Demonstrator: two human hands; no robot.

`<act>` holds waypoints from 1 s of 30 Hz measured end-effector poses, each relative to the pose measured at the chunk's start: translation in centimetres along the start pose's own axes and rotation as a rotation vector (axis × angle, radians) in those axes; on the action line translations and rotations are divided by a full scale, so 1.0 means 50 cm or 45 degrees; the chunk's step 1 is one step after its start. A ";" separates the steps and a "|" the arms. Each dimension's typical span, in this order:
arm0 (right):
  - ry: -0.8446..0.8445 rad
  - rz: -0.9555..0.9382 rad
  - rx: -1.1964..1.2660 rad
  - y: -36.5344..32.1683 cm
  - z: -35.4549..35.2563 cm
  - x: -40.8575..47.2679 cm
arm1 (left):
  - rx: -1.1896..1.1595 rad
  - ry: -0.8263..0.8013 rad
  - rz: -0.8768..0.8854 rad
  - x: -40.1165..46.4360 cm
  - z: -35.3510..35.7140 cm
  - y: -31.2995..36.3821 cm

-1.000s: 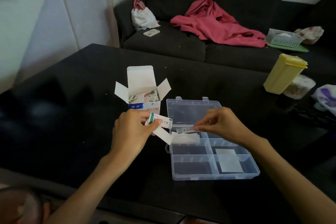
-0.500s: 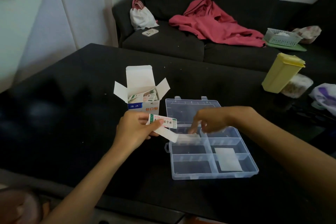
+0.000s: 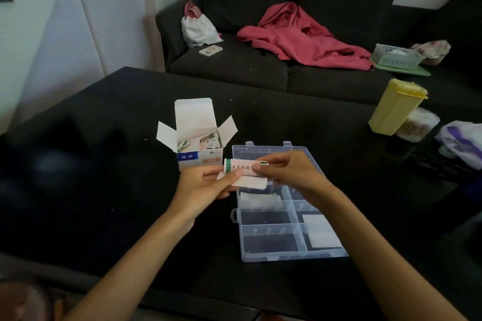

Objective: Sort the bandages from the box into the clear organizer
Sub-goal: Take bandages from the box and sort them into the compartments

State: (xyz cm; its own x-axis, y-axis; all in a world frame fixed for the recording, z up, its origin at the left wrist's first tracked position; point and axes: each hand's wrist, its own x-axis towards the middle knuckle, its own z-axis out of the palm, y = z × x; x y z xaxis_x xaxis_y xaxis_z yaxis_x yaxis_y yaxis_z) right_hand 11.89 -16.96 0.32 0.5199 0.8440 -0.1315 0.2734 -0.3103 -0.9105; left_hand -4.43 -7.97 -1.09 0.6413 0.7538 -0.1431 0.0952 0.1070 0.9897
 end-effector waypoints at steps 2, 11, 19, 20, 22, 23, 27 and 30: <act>0.070 -0.089 0.058 0.016 -0.017 -0.005 | -0.044 -0.005 -0.082 0.004 -0.006 0.005; -0.002 -0.452 -0.911 0.069 -0.074 -0.015 | 0.388 0.279 0.248 0.012 -0.024 -0.014; -0.174 -0.418 -1.193 0.079 -0.048 -0.017 | 0.379 0.264 0.289 0.019 -0.011 -0.017; -0.194 -0.395 -1.210 0.078 -0.045 -0.017 | 0.370 0.255 0.288 0.019 -0.008 -0.019; -0.174 -0.310 -0.967 0.072 -0.048 -0.017 | 0.383 0.224 0.304 0.022 0.002 -0.020; -0.123 -0.250 -0.722 0.064 -0.051 -0.019 | 0.399 0.191 0.311 0.025 0.009 -0.020; -0.078 0.009 -0.122 0.030 -0.053 -0.013 | 0.432 0.011 0.259 0.037 0.039 -0.022; -0.091 0.058 -0.190 0.027 -0.046 -0.009 | 0.463 -0.079 0.253 0.048 0.047 -0.029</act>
State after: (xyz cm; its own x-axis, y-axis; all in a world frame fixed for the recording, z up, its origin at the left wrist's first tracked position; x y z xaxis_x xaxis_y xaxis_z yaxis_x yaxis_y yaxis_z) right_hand 13.89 -18.79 0.05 0.4773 0.8547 -0.2039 0.3709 -0.4063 -0.8351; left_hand -1.27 -7.84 -2.88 0.7180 0.6950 0.0395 0.2206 -0.2810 0.9340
